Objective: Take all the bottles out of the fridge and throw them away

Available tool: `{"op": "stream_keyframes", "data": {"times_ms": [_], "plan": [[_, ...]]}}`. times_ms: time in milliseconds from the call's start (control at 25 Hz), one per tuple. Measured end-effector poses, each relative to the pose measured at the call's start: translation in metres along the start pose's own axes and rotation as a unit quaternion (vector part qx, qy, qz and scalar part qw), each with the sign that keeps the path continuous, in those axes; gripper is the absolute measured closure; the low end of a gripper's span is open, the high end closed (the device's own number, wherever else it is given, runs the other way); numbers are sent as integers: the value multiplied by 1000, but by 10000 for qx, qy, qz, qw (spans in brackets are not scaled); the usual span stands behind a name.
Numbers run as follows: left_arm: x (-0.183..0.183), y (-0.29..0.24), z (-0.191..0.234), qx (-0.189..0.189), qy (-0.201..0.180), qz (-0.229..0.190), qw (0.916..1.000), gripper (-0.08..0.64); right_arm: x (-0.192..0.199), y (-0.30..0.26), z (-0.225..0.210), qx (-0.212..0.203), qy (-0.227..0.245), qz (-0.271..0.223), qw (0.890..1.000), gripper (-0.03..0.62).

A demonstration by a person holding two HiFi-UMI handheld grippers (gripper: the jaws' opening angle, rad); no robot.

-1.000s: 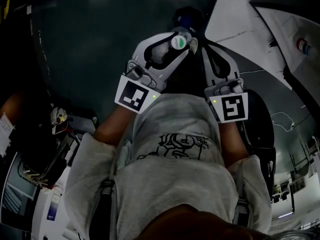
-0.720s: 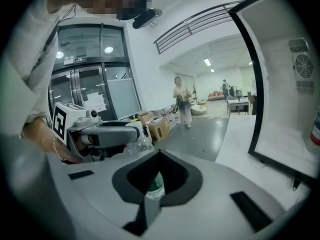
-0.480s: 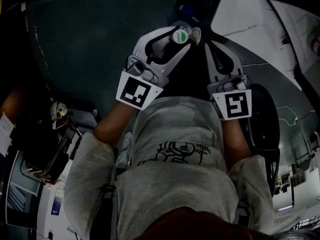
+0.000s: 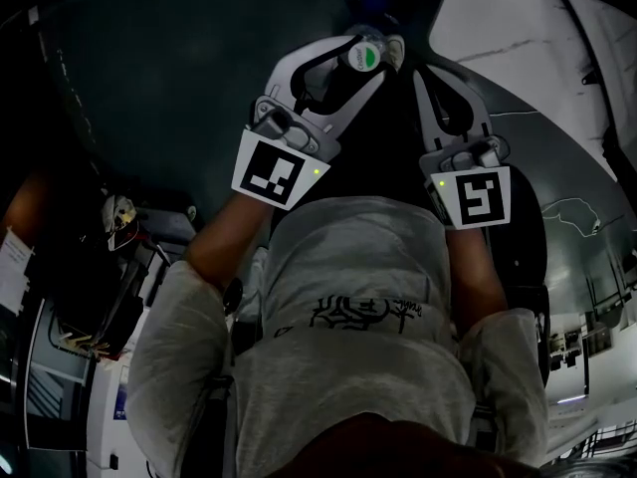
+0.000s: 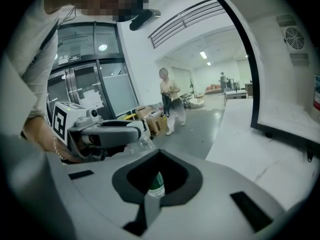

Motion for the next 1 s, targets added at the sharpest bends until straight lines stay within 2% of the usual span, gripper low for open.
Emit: {"op": "stream_keyframes", "data": {"times_ms": [520, 720, 1000], "plan": [[52, -12, 6, -111, 136, 27, 9998, 411, 48, -30, -8, -53, 64, 240, 9997, 583], [78, -14, 3, -84, 47, -6, 10000, 411, 73, -45, -8, -61, 99, 300, 9995, 584], [108, -17, -5, -102, 87, 86, 9999, 411, 108, -53, -12, 21, -80, 343, 9994, 584]]}}
Point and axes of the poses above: the fingertips, and each gripper's own axes: y backward along the fingers, z to its left, x out of its underside, the point moved 2 cm from there along y, backward along the fingers, and after that the axes turned 8 degrees about -y, right-handed, at the moved point
